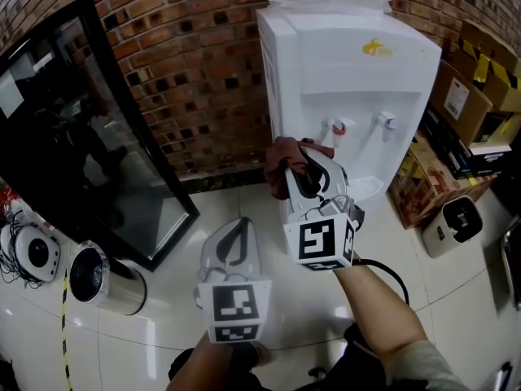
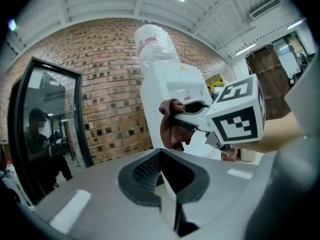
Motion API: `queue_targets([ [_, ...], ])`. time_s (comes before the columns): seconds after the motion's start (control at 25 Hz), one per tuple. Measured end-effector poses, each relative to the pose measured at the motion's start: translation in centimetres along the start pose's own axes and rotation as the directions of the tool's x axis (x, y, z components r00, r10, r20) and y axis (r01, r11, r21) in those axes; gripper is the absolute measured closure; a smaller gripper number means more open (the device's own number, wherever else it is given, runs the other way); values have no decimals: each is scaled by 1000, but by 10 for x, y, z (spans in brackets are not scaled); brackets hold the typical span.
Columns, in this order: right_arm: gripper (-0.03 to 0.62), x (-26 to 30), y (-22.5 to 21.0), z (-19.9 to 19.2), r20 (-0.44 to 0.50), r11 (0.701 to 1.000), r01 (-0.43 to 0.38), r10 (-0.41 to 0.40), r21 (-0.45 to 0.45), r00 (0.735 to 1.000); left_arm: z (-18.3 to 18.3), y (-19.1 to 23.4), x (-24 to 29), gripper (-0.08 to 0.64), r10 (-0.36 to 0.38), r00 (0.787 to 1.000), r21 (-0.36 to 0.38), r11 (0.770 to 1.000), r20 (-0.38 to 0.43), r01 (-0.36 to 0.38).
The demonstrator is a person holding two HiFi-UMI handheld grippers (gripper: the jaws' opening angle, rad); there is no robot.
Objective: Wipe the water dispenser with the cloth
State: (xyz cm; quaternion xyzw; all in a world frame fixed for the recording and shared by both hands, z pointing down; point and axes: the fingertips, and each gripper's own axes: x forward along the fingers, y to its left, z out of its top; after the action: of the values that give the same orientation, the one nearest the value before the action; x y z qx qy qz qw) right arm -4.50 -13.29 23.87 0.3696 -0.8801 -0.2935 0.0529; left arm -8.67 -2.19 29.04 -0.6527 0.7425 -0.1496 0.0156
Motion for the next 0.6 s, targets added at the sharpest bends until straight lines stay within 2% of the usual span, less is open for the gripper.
queue_targets([
  [0.24,495,1,-3,-9,1,1000,6,-6,4,1000,10,-11,8,560,-7,1000,-6,1000,27,7],
  [0.6,497,1,-18,-36,-46,999,-3,5,46,999,25,-43,24,560,-36,998,-10,999,51,37],
])
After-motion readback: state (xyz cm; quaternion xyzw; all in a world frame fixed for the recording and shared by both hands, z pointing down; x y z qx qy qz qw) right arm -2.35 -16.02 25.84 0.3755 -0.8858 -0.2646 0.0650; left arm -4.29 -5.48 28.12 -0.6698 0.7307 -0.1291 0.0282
